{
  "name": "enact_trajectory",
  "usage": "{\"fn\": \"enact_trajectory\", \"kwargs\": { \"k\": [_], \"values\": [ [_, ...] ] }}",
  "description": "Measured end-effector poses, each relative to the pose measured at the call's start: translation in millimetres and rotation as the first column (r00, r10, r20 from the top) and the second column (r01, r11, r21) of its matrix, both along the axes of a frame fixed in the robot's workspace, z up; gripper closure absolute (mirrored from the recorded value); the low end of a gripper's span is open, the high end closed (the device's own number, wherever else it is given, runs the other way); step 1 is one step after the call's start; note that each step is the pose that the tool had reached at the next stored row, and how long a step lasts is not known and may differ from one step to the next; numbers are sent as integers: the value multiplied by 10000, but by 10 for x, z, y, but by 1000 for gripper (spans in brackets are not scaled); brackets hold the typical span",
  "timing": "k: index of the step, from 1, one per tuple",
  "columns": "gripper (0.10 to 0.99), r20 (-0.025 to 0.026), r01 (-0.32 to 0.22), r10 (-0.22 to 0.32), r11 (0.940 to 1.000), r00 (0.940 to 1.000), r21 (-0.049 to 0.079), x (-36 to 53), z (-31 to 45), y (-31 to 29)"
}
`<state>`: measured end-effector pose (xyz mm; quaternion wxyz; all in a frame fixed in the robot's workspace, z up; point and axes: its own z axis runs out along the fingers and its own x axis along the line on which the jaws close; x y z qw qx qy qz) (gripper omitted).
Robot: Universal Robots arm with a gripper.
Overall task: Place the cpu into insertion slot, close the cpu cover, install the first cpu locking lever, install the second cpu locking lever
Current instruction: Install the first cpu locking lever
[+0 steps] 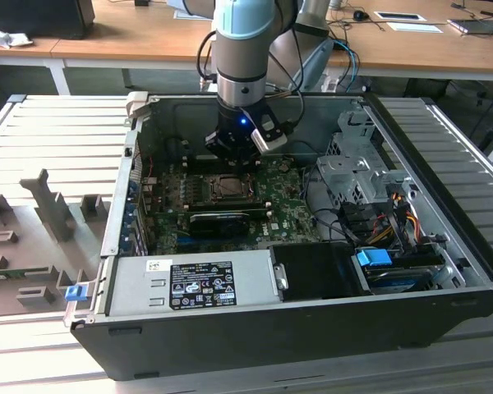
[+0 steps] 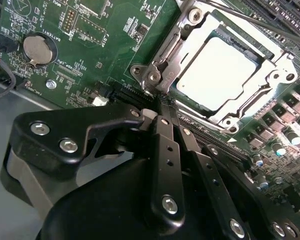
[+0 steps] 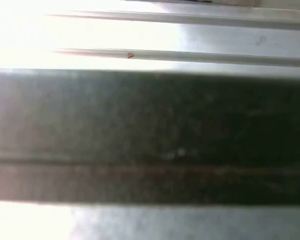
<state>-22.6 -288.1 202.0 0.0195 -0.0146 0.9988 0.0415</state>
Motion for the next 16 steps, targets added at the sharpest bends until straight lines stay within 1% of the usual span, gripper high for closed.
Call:
{"fn": "enact_trajectory", "kwargs": {
  "k": [3, 4, 5, 7, 11, 16],
  "values": [
    [980, -3, -1, 1, 10000, 10000, -4, 0, 79, 0],
    [980, -4, -2, 2, 10000, 10000, -6, 0, 119, -1],
    [980, -4, -2, 2, 10000, 10000, -6, 0, 129, -1],
    [980, -3, -5, 5, 10000, 10000, -5, 1, 129, -8],
    [980, -3, -2, 2, 10000, 10000, -6, 0, 129, -51],
    [980, -3, -2, 2, 10000, 10000, -6, 0, 129, -77]
  ]
}}
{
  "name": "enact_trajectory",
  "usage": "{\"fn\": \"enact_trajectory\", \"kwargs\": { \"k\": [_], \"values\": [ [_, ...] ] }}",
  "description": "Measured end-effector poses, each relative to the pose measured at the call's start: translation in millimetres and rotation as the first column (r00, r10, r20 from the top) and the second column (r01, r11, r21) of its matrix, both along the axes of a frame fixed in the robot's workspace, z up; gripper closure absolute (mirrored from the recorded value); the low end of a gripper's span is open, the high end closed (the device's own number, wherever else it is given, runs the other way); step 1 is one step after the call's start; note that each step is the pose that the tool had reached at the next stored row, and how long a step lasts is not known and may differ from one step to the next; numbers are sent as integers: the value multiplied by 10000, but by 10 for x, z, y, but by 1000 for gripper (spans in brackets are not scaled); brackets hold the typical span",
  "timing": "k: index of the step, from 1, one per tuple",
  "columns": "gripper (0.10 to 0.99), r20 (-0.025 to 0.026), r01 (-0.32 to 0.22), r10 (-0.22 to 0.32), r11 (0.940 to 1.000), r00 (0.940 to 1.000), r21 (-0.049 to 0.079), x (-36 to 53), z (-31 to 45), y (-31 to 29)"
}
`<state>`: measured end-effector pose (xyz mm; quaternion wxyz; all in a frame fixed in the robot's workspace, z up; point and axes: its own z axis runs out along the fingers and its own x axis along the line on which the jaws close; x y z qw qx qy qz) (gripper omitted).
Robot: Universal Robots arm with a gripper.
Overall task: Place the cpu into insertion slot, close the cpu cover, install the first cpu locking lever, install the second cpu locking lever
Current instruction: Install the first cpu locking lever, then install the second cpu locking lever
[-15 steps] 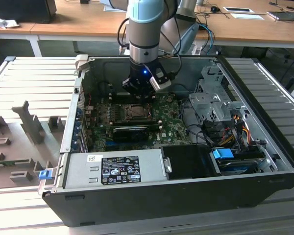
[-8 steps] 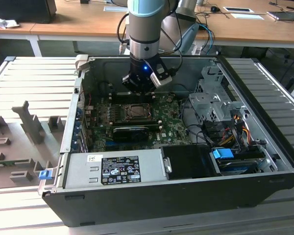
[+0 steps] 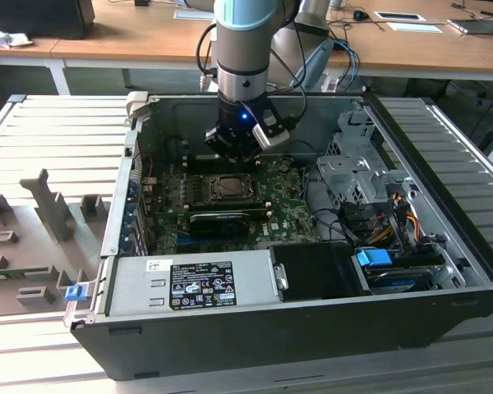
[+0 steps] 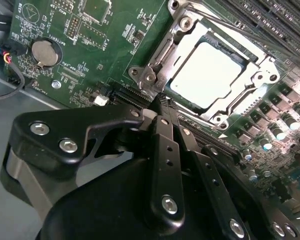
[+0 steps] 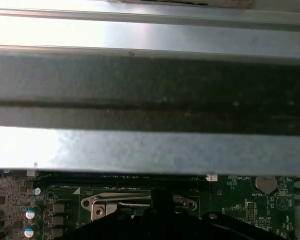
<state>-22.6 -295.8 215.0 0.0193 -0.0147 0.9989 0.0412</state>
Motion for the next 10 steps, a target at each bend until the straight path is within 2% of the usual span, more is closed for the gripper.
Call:
{"fn": "enact_trajectory", "kwargs": {
  "k": [10],
  "values": [
    [980, 0, 1, -1, 10000, 10000, 0, 0, 0, -65]
  ]
}}
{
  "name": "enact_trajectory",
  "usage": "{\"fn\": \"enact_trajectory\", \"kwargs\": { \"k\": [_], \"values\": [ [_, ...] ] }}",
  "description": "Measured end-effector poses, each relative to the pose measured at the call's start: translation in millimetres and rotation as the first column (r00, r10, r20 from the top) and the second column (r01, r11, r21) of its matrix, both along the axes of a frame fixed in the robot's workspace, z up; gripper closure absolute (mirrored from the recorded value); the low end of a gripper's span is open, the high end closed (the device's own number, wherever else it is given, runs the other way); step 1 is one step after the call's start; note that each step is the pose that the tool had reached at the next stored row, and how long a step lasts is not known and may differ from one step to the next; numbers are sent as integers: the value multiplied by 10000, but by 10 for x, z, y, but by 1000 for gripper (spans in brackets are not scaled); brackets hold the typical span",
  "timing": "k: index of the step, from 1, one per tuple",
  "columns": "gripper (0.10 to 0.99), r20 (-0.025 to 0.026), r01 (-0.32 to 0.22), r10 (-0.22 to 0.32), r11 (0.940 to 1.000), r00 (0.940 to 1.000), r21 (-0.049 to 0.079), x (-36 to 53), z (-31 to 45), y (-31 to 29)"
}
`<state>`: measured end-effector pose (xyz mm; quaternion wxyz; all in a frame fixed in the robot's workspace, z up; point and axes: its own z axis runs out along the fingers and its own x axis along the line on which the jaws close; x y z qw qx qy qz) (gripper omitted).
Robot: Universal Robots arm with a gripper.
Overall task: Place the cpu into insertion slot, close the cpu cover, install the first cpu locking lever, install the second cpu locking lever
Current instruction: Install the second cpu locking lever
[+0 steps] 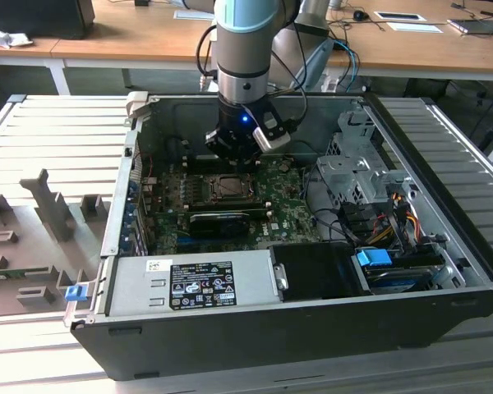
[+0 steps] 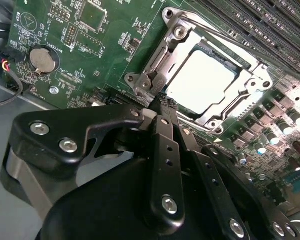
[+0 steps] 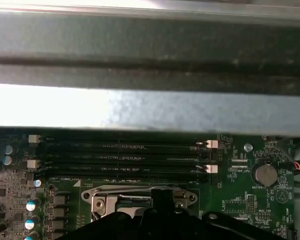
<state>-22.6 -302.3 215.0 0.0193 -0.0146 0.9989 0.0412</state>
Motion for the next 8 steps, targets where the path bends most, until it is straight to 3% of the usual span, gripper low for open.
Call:
{"fn": "enact_trajectory", "kwargs": {
  "k": [8],
  "values": [
    [980, -1, 0, 0, 10000, 10000, 0, 0, 0, -61]
  ]
}}
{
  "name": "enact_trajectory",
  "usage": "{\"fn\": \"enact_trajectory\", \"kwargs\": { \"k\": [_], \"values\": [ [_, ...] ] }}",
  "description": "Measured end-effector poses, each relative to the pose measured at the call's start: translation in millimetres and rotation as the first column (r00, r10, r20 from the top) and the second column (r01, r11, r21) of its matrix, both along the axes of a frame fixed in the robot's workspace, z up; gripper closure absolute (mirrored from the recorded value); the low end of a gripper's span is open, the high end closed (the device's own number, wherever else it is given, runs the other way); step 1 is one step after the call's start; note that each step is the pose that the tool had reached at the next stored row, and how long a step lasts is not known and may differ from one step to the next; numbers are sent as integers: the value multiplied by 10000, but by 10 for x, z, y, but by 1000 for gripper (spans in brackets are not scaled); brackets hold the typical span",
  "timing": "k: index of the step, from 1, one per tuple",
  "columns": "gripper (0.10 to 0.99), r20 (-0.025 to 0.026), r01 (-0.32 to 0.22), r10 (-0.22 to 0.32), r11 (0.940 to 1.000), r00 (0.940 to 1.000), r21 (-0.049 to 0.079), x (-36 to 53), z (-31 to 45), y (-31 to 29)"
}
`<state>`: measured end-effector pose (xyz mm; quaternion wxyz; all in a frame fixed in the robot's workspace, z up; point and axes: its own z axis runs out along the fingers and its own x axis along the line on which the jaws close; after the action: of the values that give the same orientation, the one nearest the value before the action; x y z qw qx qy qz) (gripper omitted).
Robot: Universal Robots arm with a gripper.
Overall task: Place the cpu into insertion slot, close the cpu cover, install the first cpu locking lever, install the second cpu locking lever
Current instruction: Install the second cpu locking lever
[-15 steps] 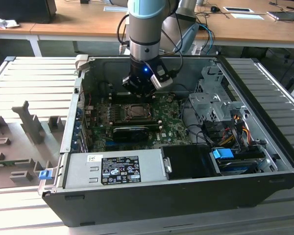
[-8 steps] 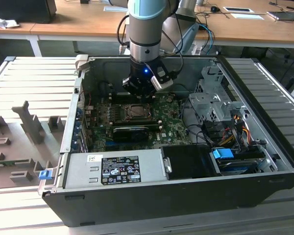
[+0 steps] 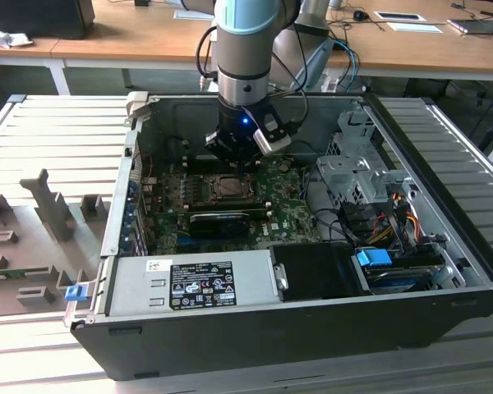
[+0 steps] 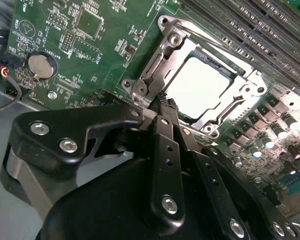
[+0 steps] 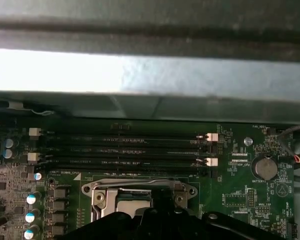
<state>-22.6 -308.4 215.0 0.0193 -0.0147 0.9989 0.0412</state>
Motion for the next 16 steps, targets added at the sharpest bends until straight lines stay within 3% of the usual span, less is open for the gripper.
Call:
{"fn": "enact_trajectory", "kwargs": {
  "k": [3, 6, 11, 16],
  "values": [
    [980, 0, 2, -2, 10000, 10000, -1, -1, 16, -8],
    [980, 0, 0, 0, 10000, 10000, -2, -1, 121, -8],
    [980, 0, 0, 0, 10000, 10000, -1, -1, 127, -95],
    [980, -1, 1, -1, 10000, 10000, -11, -1, 142, -122]
  ]
}}
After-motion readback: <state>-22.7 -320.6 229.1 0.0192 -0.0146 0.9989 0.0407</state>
